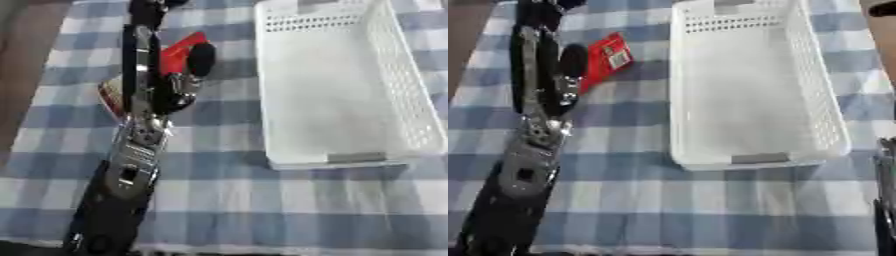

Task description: Pick up objects on the table and place them in the box.

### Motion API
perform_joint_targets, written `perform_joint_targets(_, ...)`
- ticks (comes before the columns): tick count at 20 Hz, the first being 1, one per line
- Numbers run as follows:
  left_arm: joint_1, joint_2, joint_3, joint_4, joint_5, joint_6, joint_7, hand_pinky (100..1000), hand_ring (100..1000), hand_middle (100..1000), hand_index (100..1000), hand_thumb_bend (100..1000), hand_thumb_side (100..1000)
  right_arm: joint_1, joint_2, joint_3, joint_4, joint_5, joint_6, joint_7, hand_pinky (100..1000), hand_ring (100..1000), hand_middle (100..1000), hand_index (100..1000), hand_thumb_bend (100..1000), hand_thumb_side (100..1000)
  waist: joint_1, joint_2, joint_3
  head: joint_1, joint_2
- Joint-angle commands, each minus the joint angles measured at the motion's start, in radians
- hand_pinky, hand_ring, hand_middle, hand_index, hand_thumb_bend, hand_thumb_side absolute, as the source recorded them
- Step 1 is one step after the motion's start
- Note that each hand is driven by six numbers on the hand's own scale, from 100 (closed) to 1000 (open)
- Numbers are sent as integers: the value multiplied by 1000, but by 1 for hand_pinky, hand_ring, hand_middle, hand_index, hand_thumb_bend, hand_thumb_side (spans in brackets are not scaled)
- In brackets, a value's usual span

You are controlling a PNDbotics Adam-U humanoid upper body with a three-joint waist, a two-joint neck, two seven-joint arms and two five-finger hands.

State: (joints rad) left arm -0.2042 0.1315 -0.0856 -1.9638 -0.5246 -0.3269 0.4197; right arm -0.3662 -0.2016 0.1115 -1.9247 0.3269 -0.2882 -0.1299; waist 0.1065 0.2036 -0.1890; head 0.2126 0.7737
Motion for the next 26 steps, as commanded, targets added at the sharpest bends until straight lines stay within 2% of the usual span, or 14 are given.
perform_joint_targets(1, -18, 13, -9, -8, 21, 9, 10, 713, 743, 831, 929, 589, 854, -2, 1, 3, -7, 3, -1, -1, 611, 752, 671, 889, 100, 1000, -3, -16, 2, 11, -4)
perform_joint_targets(5, -53, 82, -25, 6, 74, 95, -16, 704, 747, 829, 926, 741, 766, 4, 0, 4, -4, 5, -1, -1, 611, 752, 670, 891, 100, 1000, 0, -23, 5, 15, -4)
perform_joint_targets(6, -60, 99, -27, 0, 93, 110, -26, 700, 746, 829, 928, 753, 760, 6, 0, 4, -4, 5, 0, -1, 611, 752, 670, 890, 100, 1000, 1, -24, 6, 16, -4)
perform_joint_targets(10, -79, 134, -33, -27, 177, 114, -44, 701, 749, 831, 937, 769, 749, 9, 0, 5, -3, 4, -1, -1, 611, 752, 670, 890, 100, 1000, 0, -29, 6, 18, -4)
perform_joint_targets(11, -86, 149, -28, -27, 174, 121, -54, 725, 765, 832, 949, 839, 690, 10, 1, 5, -3, 4, 0, -1, 610, 751, 670, 889, 100, 1000, -1, -31, 6, 18, -4)
perform_joint_targets(12, -93, 167, -22, -24, 162, 141, -68, 726, 769, 830, 945, 873, 665, 11, 1, 4, -2, 4, 0, -1, 610, 751, 669, 890, 100, 1000, -2, -33, 7, 19, -4)
perform_joint_targets(14, -111, 213, -12, -12, 126, 227, -110, 723, 772, 836, 947, 931, 629, 13, 2, 4, -1, 4, 2, -1, 610, 751, 669, 890, 100, 1000, -1, -38, 7, 23, -4)
perform_joint_targets(15, -117, 245, -12, -2, 112, 279, -140, 722, 781, 845, 951, 995, 594, 15, 1, 4, 0, 4, 2, -1, 610, 751, 669, 890, 100, 1000, 1, -42, 7, 24, -4)
perform_joint_targets(17, -134, 306, -15, 10, 96, 381, -219, 722, 792, 860, 960, 1000, 552, 17, 1, 6, 1, 4, 2, 1, 610, 750, 669, 889, 100, 1000, 3, -47, 4, 25, -4)
perform_joint_targets(19, -148, 355, -16, 13, 99, 451, -302, 722, 799, 870, 966, 1000, 519, 17, 0, 7, 1, 4, 2, 2, 609, 749, 668, 888, 100, 1000, 5, -50, 0, 26, -4)
perform_joint_targets(22, -162, 411, -15, 14, 115, 506, -404, 721, 803, 876, 969, 1000, 504, 18, 0, 7, 2, 4, 3, 4, 610, 749, 668, 889, 100, 1000, 6, -53, -2, 28, -4)
perform_joint_targets(26, -174, 482, -13, 34, 105, 544, -514, 728, 812, 888, 971, 1000, 495, 20, 0, 7, 3, 5, 4, 7, 610, 747, 668, 890, 100, 1000, 8, -56, -4, 34, -4)
